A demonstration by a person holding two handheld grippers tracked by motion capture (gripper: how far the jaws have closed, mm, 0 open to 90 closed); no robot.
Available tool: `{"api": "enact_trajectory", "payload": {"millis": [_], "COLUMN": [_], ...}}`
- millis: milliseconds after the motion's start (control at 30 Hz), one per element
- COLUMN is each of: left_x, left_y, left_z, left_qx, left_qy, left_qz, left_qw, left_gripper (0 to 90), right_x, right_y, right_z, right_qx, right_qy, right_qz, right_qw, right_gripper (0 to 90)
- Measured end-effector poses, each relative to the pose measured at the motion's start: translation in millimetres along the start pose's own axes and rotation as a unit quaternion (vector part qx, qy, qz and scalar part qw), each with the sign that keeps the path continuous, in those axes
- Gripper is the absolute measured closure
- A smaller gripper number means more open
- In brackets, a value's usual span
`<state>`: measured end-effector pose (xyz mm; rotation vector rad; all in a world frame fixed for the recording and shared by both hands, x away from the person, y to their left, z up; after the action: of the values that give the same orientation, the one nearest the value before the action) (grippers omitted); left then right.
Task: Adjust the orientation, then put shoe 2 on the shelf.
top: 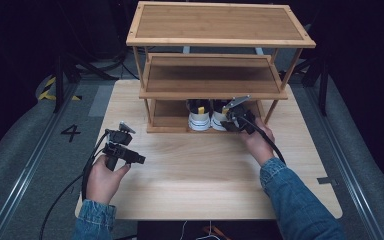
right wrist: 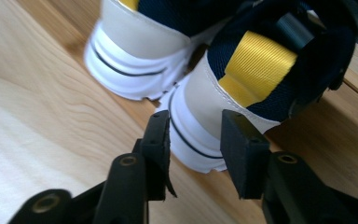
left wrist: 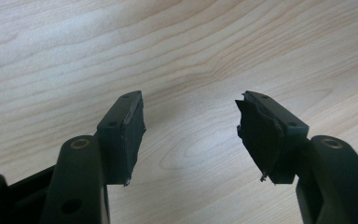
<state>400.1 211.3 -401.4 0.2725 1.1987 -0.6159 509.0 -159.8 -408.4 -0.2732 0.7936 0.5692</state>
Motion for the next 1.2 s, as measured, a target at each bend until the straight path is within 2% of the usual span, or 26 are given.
{"api": "enact_trajectory", "payload": {"millis": [67,467,567,600,667,900,1067,1200], "left_x": [1.5,5.0,5.8,5.9,6.5,6.1,10.4,12.0], "left_y": [-1.3,-4.5,-4.7,-4.9,-4.2,-4.6,-6.2,-6.4], "left_z": [2.4,9.8,10.3,10.4,10.4,15.2,17.9,16.7], "left_qx": [0.003,0.016,0.012,0.013,0.013,0.015,0.026,0.035], "left_qy": [-0.002,0.004,0.004,0.005,0.005,0.002,0.006,0.002], "left_qz": [-0.001,-0.002,-0.006,-0.006,-0.005,-0.006,-0.007,-0.006], "left_qw": [1.0000,0.9999,0.9999,0.9999,0.9999,0.9999,0.9996,0.9994], "left_gripper": [39.9,39.5,39.5,39.5,39.5,39.5,39.3,37.1], "right_x": [-10.7,-65.8,-72.9,-82.0,-88.4,-103.9,-113.6,-120.0], "right_y": [0.0,-5.1,-8.0,-11.3,-13.9,-24.2,-38.4,-53.7], "right_z": [0.5,-12.2,-15.7,-20.7,-24.5,-38.9,-55.9,-71.5], "right_qx": [-0.003,0.010,0.014,0.018,0.021,0.034,0.051,0.073], "right_qy": [-0.012,-0.019,-0.018,-0.023,-0.025,-0.028,-0.024,-0.020], "right_qz": [0.010,0.038,0.036,0.037,0.038,0.031,0.023,0.018], "right_qw": [0.9999,0.9991,0.9991,0.9989,0.9988,0.9985,0.9982,0.9969], "right_gripper": [59.0,53.3,53.1,53.2,53.2,52.8,51.8,51.5]}}
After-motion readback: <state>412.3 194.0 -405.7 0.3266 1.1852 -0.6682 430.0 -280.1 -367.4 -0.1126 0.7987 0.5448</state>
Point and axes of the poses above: each handheld gripper's, and its own axes: x roughly forward along the jaws, z roughly out of its top, y roughly to its left, the point moved 1 cm from there along x, roughly forward along the jaws, and after that the axes turned 13 degrees about x, right-handed, at the moved point
